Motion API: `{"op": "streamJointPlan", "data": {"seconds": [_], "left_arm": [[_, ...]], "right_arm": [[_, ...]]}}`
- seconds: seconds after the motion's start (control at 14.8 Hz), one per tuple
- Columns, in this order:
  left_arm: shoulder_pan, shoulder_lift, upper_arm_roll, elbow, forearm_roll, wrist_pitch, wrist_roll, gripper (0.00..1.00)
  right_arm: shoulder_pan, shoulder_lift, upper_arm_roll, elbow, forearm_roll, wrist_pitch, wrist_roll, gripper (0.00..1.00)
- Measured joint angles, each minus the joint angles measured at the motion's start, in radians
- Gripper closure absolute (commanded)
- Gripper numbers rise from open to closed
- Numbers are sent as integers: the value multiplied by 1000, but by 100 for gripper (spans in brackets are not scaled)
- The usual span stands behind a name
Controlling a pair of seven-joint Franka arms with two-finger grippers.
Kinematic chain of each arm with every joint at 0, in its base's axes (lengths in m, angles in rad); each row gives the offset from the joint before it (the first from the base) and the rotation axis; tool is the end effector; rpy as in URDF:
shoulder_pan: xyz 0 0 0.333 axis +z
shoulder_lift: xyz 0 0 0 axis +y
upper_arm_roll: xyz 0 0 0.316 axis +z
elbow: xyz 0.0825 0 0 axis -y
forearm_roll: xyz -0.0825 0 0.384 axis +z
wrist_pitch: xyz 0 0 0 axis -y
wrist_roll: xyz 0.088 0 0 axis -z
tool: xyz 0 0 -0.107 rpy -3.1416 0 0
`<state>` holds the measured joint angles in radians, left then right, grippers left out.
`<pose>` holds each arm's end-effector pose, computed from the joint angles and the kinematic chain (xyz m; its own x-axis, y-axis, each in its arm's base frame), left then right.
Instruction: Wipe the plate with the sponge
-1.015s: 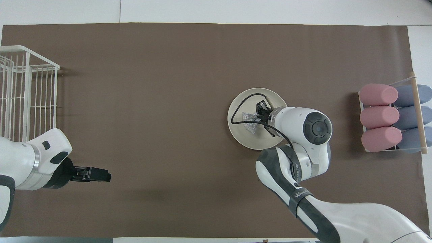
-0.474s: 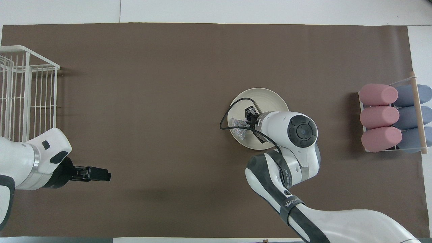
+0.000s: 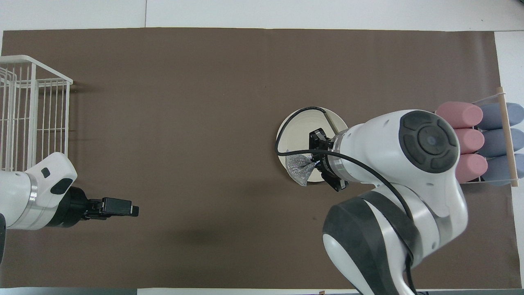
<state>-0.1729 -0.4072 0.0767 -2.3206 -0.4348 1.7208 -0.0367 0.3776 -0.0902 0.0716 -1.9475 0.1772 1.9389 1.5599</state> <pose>0.4033 -0.0759 0.4915 0.9748 -0.0103 -0.2228 0.0855 -0.9053 0.4160 0.4827 0.2472 0.5271 0.3928 -0.9053 -0.1619 -0.9196 -0.3850 -0.0780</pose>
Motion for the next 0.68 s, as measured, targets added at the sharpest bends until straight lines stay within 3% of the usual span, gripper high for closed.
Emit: {"op": "streamJointPlan", "data": {"seconds": [0.27, 0.68], "left_arm": [[29, 0, 0, 0, -332, 0, 3, 0], [15, 0, -20, -6, -750, 33, 3, 0]], "right_arm": [[26, -36, 11, 151, -4, -204, 164, 100], [146, -12, 20, 181, -43, -206, 357, 100]]}}
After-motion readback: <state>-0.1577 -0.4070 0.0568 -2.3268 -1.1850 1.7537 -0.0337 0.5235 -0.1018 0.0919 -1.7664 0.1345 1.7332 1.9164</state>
